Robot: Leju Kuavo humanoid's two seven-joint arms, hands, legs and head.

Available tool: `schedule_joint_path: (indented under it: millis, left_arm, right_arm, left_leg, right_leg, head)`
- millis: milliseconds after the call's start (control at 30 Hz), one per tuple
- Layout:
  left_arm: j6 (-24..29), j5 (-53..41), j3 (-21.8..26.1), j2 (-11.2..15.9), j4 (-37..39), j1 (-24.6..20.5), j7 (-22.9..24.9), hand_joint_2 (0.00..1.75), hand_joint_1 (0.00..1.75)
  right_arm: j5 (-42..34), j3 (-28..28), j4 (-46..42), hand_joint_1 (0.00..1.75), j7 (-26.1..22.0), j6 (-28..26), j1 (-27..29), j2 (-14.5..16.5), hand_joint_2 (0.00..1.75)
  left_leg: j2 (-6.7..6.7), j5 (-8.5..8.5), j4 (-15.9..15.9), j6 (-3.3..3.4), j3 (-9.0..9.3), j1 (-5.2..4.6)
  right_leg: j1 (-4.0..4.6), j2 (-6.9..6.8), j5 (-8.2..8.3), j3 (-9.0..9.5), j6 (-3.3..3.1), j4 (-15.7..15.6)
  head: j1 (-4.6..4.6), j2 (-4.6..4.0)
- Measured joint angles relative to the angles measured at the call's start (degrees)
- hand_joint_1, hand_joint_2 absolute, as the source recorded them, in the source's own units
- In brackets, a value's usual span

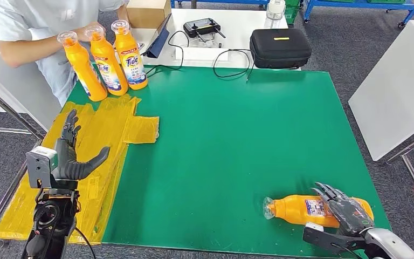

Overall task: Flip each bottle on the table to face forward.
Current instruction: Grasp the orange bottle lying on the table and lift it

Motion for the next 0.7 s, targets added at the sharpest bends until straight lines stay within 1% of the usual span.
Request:
schedule_joint_path:
  millis: [133,167,200,233,267,300,333,367,400,500,633,700]
  left_arm:
    - [0.01,0.00,-0.15,0.00,0.00,-0.04,0.01,1.75,0.00]
    - [0.02,0.00,-0.19,0.00,0.01,-0.05,0.01,1.75,0.00]
    - [0.02,0.00,-0.23,0.00,0.01,-0.05,0.01,1.75,0.00]
    - [0.02,0.00,-0.27,0.00,0.02,-0.06,0.01,1.75,0.00]
    - [0.02,0.00,-0.29,0.00,0.03,-0.06,0.01,1.75,0.00]
    - [0.03,0.02,-0.31,0.00,0.06,-0.07,0.03,1.75,0.00]
    - [0.04,0.05,-0.32,0.00,0.13,-0.08,0.08,1.75,0.00]
    - [0.05,0.09,-0.33,-0.01,0.20,-0.09,0.15,1.75,0.00]
    - [0.08,0.13,-0.36,-0.02,0.26,-0.10,0.25,1.75,0.00]
    - [0.25,0.15,-0.47,-0.10,0.31,-0.10,0.61,1.75,0.00]
    - [0.57,0.12,-0.52,-0.23,0.31,-0.10,0.98,1.75,0.00]
    - [0.61,-0.07,-0.53,-0.33,0.31,-0.10,1.20,1.75,0.00]
  right_arm:
    - [0.01,0.29,0.39,0.00,0.01,0.00,-0.36,0.01,1.75]
    - [0.01,0.36,0.46,0.03,0.01,0.00,-0.43,0.01,1.75]
    - [0.01,0.42,0.52,0.27,0.02,0.00,-0.49,0.01,1.75]
    - [0.08,0.48,0.58,0.58,0.10,0.00,-0.54,0.01,1.75]
    - [0.26,0.53,0.64,0.96,0.28,-0.01,-0.58,0.01,1.75]
    - [0.70,0.62,0.77,1.37,0.74,-0.04,-0.69,0.00,1.75]
    - [1.50,0.82,1.09,1.54,1.49,-0.23,-0.93,0.05,1.75]
    - [2.55,1.13,1.54,1.67,2.36,-0.56,-1.32,0.16,1.75]
    - [3.73,1.51,2.18,1.73,3.19,-1.03,-1.84,0.35,1.75]
    - [6.32,2.63,4.44,1.75,4.08,-3.05,-3.68,1.44,1.75]
    - [8.64,3.48,6.94,1.75,3.75,-6.04,-6.01,3.58,1.75]
    - [9.99,3.69,7.74,1.75,2.64,-8.47,-7.16,5.41,1.75]
  left_leg:
    - [0.06,0.01,0.00,0.00,0.05,0.00]
    - [0.06,0.01,0.00,0.00,0.07,0.00]
    - [0.06,0.01,0.01,0.01,0.08,0.00]
    - [0.07,0.01,0.01,0.01,0.10,0.00]
    - [0.08,0.01,0.01,0.01,0.11,0.00]
    - [0.11,0.01,0.01,0.01,0.12,0.00]
    - [0.16,0.01,0.01,0.01,0.13,0.00]
    - [0.23,0.01,0.01,0.01,0.15,0.00]
    - [0.30,0.01,0.01,0.01,0.17,0.01]
    - [0.44,0.01,0.00,0.01,0.23,0.03]
    - [0.66,0.03,0.00,0.01,0.26,0.06]
    - [0.73,0.07,-0.01,-0.01,0.24,0.06]
  right_leg:
    - [0.00,0.03,0.04,0.01,-0.01,-0.01]
    - [0.00,0.04,0.04,0.01,-0.01,-0.01]
    - [0.00,0.04,0.05,0.03,0.00,-0.01]
    - [0.00,0.05,0.06,0.04,0.01,-0.01]
    - [0.00,0.06,0.07,0.06,0.02,-0.01]
    - [0.00,0.09,0.08,0.07,0.02,-0.01]
    - [0.00,0.12,0.10,0.09,0.01,-0.01]
    - [0.00,0.17,0.13,0.09,-0.02,-0.01]
    - [0.00,0.22,0.15,0.09,-0.05,-0.02]
    - [0.01,0.36,0.20,0.09,-0.07,-0.02]
    - [0.01,0.58,0.31,0.09,-0.02,-0.03]
    - [0.02,0.66,0.39,0.08,-0.05,-0.02]
  head:
    - [0.00,0.00]
    - [0.01,0.00]
    - [0.01,0.00]
    - [0.01,0.00]
    - [0.01,0.00]
    - [0.00,0.00]
    - [0.01,0.00]
    - [0.00,0.00]
    - [0.01,0.00]
    - [0.02,0.00]
    - [0.02,0.00]
    - [0.03,0.00]
